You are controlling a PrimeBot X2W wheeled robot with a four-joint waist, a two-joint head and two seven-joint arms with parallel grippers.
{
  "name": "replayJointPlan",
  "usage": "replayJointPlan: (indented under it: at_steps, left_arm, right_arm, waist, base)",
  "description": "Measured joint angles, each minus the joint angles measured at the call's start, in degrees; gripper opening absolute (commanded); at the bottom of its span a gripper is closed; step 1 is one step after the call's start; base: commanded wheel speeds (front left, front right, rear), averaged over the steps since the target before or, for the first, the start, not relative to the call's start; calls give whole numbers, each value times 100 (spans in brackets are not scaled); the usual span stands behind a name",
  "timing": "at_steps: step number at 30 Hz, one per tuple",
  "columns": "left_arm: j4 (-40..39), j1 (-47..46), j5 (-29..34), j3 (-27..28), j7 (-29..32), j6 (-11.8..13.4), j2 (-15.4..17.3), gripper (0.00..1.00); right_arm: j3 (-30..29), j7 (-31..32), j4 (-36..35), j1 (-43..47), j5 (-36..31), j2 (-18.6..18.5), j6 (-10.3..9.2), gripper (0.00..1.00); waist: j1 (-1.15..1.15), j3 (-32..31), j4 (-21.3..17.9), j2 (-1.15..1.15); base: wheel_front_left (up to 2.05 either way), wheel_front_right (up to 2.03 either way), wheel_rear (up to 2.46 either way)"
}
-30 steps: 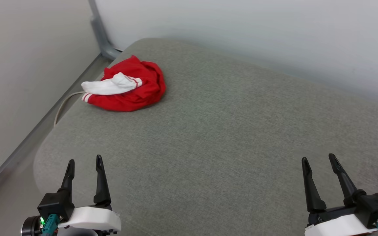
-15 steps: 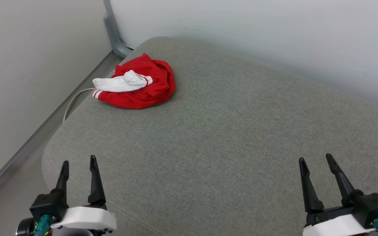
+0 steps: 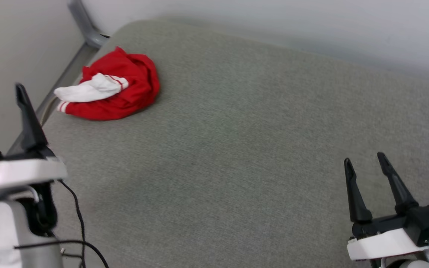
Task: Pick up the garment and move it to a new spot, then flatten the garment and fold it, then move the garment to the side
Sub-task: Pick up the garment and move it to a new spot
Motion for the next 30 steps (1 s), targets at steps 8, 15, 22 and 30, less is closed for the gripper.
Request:
replayJointPlan:
  at_steps: [8,15,22,30]
  left_arm:
    - [530,-1241,-122,289,0,-220,656,100]
    - [1484,-2196,-589,80,97,-250,1488,100]
    - [2221,-2754,-1983,-814,1488,-257,2571,100]
    - [2738,-3012,-3444,-1685,3869,-257,3335,100]
  right_arm:
    - [-53,-1,-313,-334,-264,0,0,100]
    - [-169,0,-597,-642,-386,1,1,100]
    - [-269,0,-777,-789,-441,1,1,100]
    - [-297,0,-856,-904,-531,1,1,100]
  waist:
    - [0,649,-442,0]
    - [1,1277,-737,0]
    - [1,1756,-962,0]
    - [1,2062,-1083,0]
  base:
    - [0,0,0]
    - [0,0,0]
    - [0,0,0]
    - [0,0,0]
